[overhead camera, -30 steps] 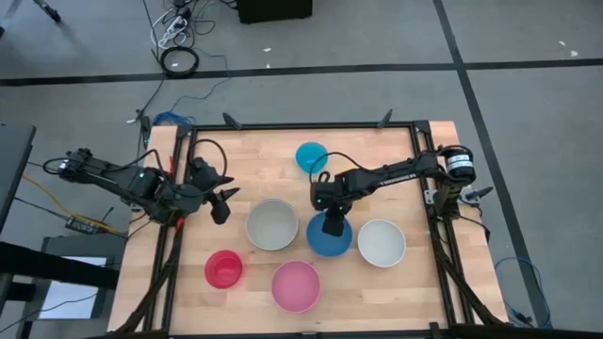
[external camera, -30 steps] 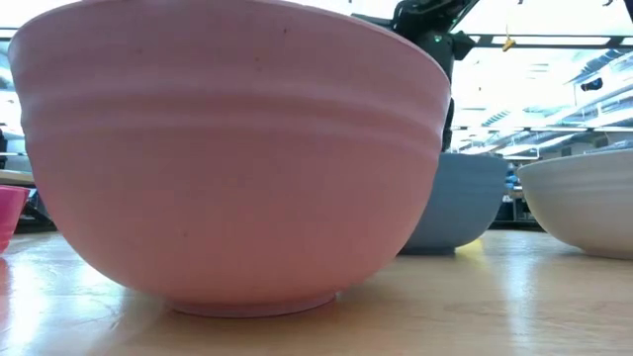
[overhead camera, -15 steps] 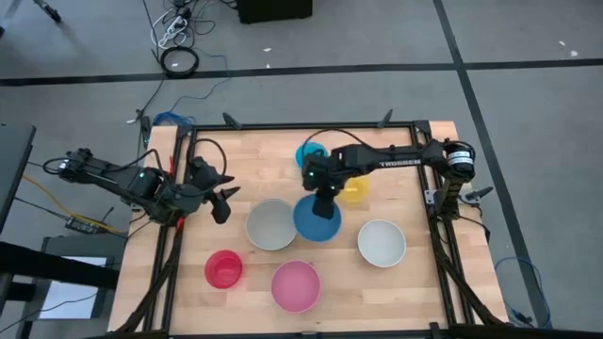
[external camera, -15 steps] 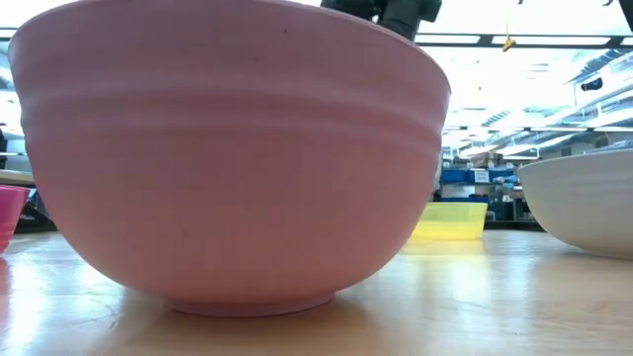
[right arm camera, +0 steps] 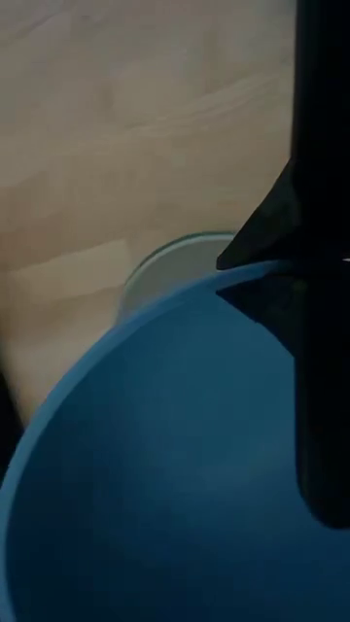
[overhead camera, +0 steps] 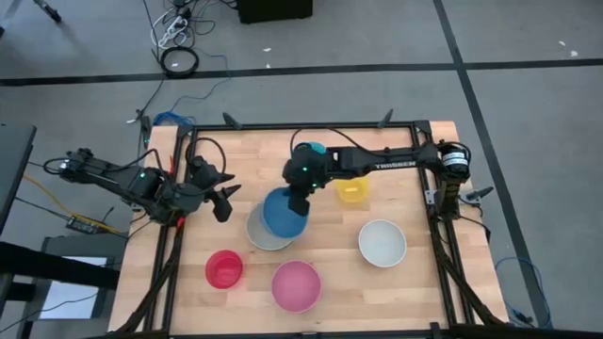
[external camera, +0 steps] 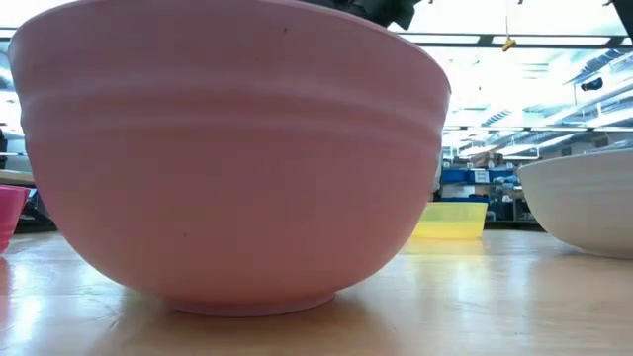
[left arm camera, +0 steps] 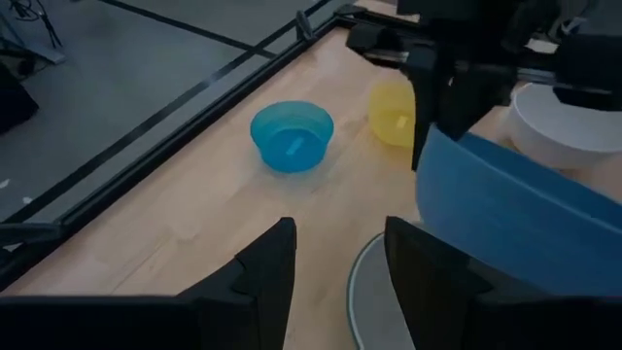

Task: Nest bowls inside each other
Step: Stack the blue bowl on top of the gray bowl, then stack the pink bowl on top of the blue bowl

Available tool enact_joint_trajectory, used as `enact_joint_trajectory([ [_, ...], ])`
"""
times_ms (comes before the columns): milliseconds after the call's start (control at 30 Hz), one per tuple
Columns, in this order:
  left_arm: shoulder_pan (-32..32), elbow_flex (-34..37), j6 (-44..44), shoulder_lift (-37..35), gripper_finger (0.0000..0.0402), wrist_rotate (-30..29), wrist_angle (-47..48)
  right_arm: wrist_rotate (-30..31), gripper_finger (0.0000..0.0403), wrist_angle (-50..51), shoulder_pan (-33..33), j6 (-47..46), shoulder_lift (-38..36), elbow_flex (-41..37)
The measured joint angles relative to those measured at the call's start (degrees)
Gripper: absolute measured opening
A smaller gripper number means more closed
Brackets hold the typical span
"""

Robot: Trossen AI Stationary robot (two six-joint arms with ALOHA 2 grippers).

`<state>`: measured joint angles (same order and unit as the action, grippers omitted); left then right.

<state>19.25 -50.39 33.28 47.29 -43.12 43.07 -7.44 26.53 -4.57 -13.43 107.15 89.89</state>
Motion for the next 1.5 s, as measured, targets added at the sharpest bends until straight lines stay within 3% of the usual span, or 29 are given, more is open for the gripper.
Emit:
enact_joint_trajectory([
  [67, 0.00, 0.00, 0.00, 0.00, 0.0168, -0.06, -0.04, -0.27, 0.0000, -4.44, 0.08, -0.31, 0.89, 0.13],
  [400, -0.02, 0.00, 0.00, 0.10, 0.0168, -0.05, -0.45, -1.56, 0.0004, -5.47, 0.34, -1.42, 5.65, -0.11],
  [833, 0.00, 0.00, 0.09, 1.77, 0.0168, 0.20, -0.44, -1.67, 0.0143, -5.51, 0.45, -3.97, 5.83, 0.00],
  [1100, 0.00, 0.00, 0.17, 2.26, 0.0168, 0.50, 0.33, -3.27, 0.0165, -3.98, 0.76, -4.69, 5.70, 0.00],
  [1200, 0.00, 0.00, 0.83, 2.24, 0.0168, 3.51, 0.57, -4.28, 0.0163, 0.49, 1.74, -4.79, 4.63, 0.00],
  [1400, 0.27, 0.03, 7.56, 2.50, 0.0168, 15.23, 7.54, -4.37, 0.0164, 15.14, 7.96, -6.92, -0.16, 0.02],
  [1500, 1.40, 0.84, 10.25, 2.60, 0.0168, 17.15, 10.33, -4.34, 0.0169, 19.26, 11.99, -9.61, -1.12, 0.04],
])
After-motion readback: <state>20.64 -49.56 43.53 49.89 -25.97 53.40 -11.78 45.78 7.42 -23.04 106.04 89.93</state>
